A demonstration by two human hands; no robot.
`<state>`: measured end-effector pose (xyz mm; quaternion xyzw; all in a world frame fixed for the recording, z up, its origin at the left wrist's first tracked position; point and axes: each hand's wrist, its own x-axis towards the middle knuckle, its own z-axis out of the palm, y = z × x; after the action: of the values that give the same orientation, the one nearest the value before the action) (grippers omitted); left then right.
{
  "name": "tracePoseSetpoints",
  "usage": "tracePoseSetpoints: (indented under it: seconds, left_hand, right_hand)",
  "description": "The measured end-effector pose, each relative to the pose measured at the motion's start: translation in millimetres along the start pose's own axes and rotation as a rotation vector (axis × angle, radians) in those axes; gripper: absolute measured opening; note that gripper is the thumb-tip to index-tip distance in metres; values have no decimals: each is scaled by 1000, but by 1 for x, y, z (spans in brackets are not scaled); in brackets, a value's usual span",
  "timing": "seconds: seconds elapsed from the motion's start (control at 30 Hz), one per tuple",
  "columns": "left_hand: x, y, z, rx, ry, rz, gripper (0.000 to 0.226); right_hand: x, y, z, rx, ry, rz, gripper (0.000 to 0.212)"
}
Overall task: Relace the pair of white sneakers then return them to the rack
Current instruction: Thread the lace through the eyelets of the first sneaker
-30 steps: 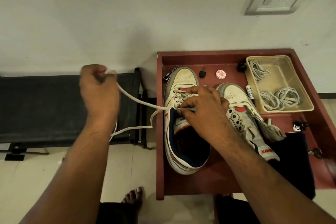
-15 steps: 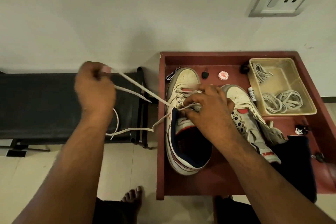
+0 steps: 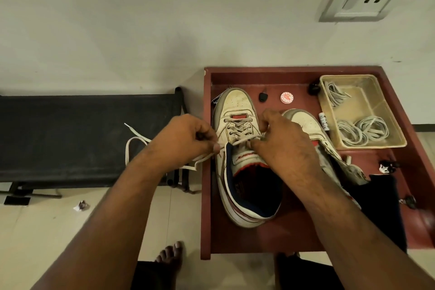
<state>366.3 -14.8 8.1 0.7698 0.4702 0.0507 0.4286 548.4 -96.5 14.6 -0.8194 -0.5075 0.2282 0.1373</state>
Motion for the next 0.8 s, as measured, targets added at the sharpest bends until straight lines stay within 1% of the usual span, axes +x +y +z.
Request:
tracePoseSetpoints:
  seconds: [0.03, 0.07, 0.1, 0.13, 0.17, 0.2, 0.23, 0.27, 0.3, 0.33, 0.37, 0.4, 0.47, 0.53, 0.63, 0.73, 0.8]
  left_hand:
    - [-1, -2, -6, -20, 41, -13, 2]
    - [-2, -6, -14, -60, 124, -34, 6]
    - [-3, -11, -22, -128, 255, -60, 11]
    - [-5, -15, -31, -236, 387, -76, 15]
    - [-7, -18, -40, -387, 451, -59, 14]
    - [-9, -19, -47, -550, 412, -20, 11]
    - [-12, -19, -49, -692, 266, 15, 9]
    - [-15, -17, -48, -776, 65, 7, 17]
    - [-16, -14, -44, -742, -145, -42, 31]
    - [-16, -13, -38, -608, -308, -106, 45]
    - [-15, -11, -30, -465, -381, -166, 53]
    - [-12, -8, -22, -390, -375, -211, 52]
    - [-5, -2, -10, -415, -274, -243, 37]
    - [-3, 3, -3, -430, -282, -213, 28]
    - [-2, 6, 8, -350, -302, -161, 16]
    - [-2, 8, 6, -258, -275, -108, 11]
    - [-3, 6, -4, -262, -257, -110, 12]
  right_hand:
    - [1, 1, 1, 17, -3, 11, 24]
    - [1, 2, 1, 32, 2, 15, 23]
    - [2, 2, 2, 38, 8, 15, 20]
    - [2, 2, 1, 43, 10, 15, 17]
    - [3, 3, 1, 52, 6, 18, 13]
    - [3, 3, 1, 66, 0, 25, 10]
    - [4, 4, 2, 79, -2, 31, 10]
    - [4, 5, 3, 88, 1, 33, 12]
    - [5, 6, 5, 95, 7, 36, 13]
    - [5, 7, 5, 105, 15, 39, 14]
    - [6, 7, 6, 114, 19, 45, 14]
    - [6, 7, 6, 120, 22, 50, 14]
    - [6, 8, 6, 123, 19, 56, 14]
    - [6, 7, 7, 121, 13, 62, 14]
    - [6, 7, 8, 118, 17, 63, 16]
    - [6, 7, 8, 131, 17, 58, 20]
    - [5, 7, 8, 143, 9, 51, 23]
